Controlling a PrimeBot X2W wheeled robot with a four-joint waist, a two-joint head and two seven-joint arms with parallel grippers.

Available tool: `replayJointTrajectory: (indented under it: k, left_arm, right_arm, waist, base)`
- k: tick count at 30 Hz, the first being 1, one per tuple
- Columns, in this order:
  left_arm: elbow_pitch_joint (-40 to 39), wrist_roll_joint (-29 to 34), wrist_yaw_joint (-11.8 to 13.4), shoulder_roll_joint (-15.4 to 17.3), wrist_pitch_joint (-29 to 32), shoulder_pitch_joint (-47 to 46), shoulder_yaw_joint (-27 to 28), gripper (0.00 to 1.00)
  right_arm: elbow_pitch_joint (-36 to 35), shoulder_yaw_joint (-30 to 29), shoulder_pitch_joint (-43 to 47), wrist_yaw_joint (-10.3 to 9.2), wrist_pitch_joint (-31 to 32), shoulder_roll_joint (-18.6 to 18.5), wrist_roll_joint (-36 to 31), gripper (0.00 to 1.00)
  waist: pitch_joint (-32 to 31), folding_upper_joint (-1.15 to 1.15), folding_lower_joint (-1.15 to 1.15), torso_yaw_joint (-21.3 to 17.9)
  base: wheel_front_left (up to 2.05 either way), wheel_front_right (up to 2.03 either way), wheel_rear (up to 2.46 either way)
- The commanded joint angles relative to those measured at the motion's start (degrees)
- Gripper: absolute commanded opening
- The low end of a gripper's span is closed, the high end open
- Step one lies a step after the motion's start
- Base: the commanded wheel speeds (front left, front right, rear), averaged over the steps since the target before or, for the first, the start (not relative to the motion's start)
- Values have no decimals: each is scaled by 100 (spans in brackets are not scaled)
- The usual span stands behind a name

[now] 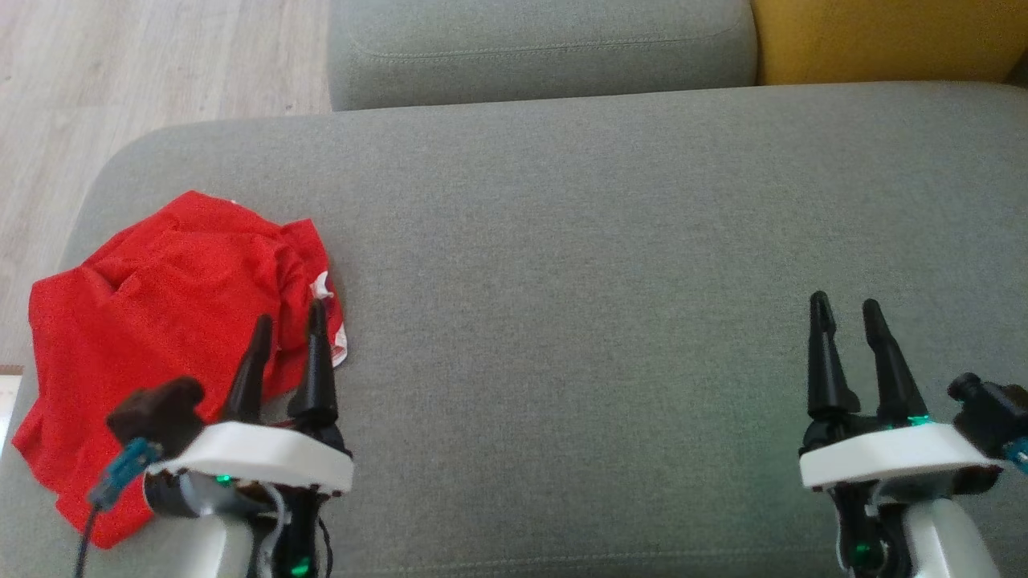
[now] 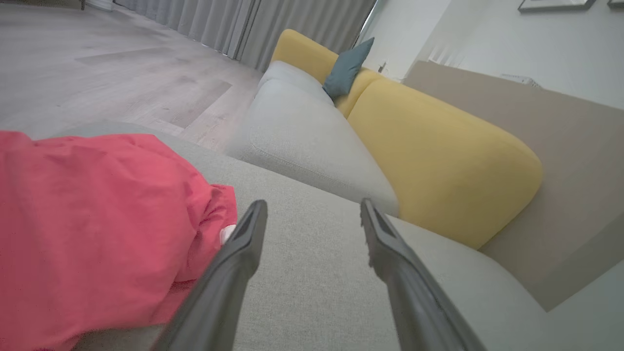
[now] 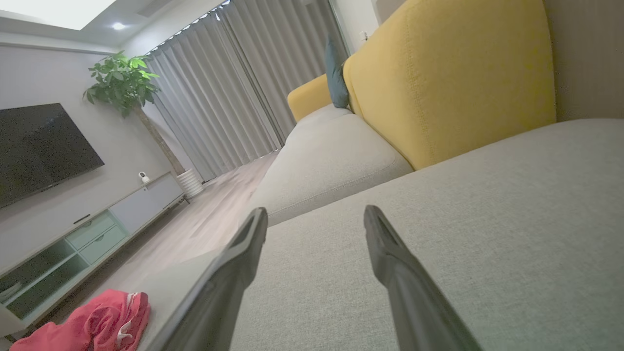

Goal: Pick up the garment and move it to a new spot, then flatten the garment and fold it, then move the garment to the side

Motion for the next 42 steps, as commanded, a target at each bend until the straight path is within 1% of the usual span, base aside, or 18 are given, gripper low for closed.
replayJointTrajectory:
  k: [1, 6, 11, 16, 20, 23, 24, 26, 28, 29, 31, 33, 34, 35, 38, 42]
  left_arm:
    - [-256, 178, 55, 98, -79, -374, 54, 100]
    - [-260, 611, 446, 322, -162, -459, -335, 100]
    - [-227, 1098, 841, 616, -246, -580, -802, 100]
    - [-187, 1436, 1253, 845, -330, -706, -1239, 100]
    - [-300, 1511, 1545, 936, -397, -782, -1428, 100]
    - [-411, 1492, 1673, 962, -447, -795, -1478, 100]
    - [-460, 1452, 1688, 946, -464, -789, -1466, 100]
    - [-583, 1343, 1637, 886, -497, -752, -1414, 100]
    - [-678, 1244, 1562, 786, -531, -679, -1266, 100]
    - [-720, 1242, 1437, 699, -564, -588, -1101, 100]
    - [-723, 1312, 1303, 606, -598, -493, -944, 100]
    - [-675, 1414, 1142, 508, -631, -402, -817, 100]
    - [-675, 1414, 1142, 508, -631, -402, -817, 100]
    - [-643, 1478, 1064, 455, -648, -367, -754, 100]
    - [-547, 1790, 872, 331, -699, -290, -630, 100]
    - [-482, 2359, 727, 249, -766, -270, -629, 100]
  right_arm:
    - [-242, 113, -305, 29, -77, -40, -194, 100]
    - [-253, 140, -308, 31, -162, -42, -671, 100]
    - [-312, 199, -317, 33, -247, -43, -1088, 100]
    - [-378, 303, -326, 34, -331, -45, -1504, 100]
    - [-529, 413, -330, 36, -399, -46, -1653, 100]
    - [-584, 432, -304, 37, -449, -47, -1647, 100]
    - [-582, 448, -298, 37, -466, -48, -1645, 100]
    - [-549, 479, -281, 38, -500, -49, -1609, 100]
    - [-515, 468, -252, 39, -534, -49, -1333, 100]
    - [-472, 459, -238, 40, -568, -50, -1135, 100]
    - [-391, 429, -220, 40, -601, -51, -874, 100]
    - [-305, 421, -211, 41, -635, -51, -739, 100]
    - [-305, 421, -211, 41, -635, -51, -739, 100]
    - [-260, 402, -209, 41, -652, -52, -677, 100]
    - [-222, 396, -225, 42, -703, -53, -890, 100]
    - [-192, 456, -209, 44, -771, -54, -1378, 100]
  waist:
    - [0, 0, 0, -1]
    - [4, 0, 0, -6]
    - [7, 0, 0, -18]
    - [1, 0, 0, -29]
    - [9, 0, 0, -39]
    - [17, 0, 0, -37]
    - [20, 0, 0, -34]
    - [19, 0, 0, -29]
    - [15, 0, 0, -19]
    - [6, 0, 0, -5]
    - [-1, 0, 0, 9]
    - [-15, 0, 0, 24]
    - [-15, 0, 0, 24]
    - [-23, 0, 0, 30]
    - [-45, 0, 0, 41]
    - [-65, 0, 0, 37]
  base:
    - [0, 0, 0]
    - [0, 0, 0]
    - [0, 0, 0]
    - [0, 0, 0]
    - [0, 0, 0]
    - [0, 0, 0]
    - [0, 0, 0]
    - [0, 0, 0]
    - [0, 0, 0]
    - [0, 0, 0]
    - [0, 0, 0]
    - [0, 0, 0]
    - [0, 0, 0]
    - [0, 0, 0]
    - [0, 0, 0]
    - [0, 0, 0]
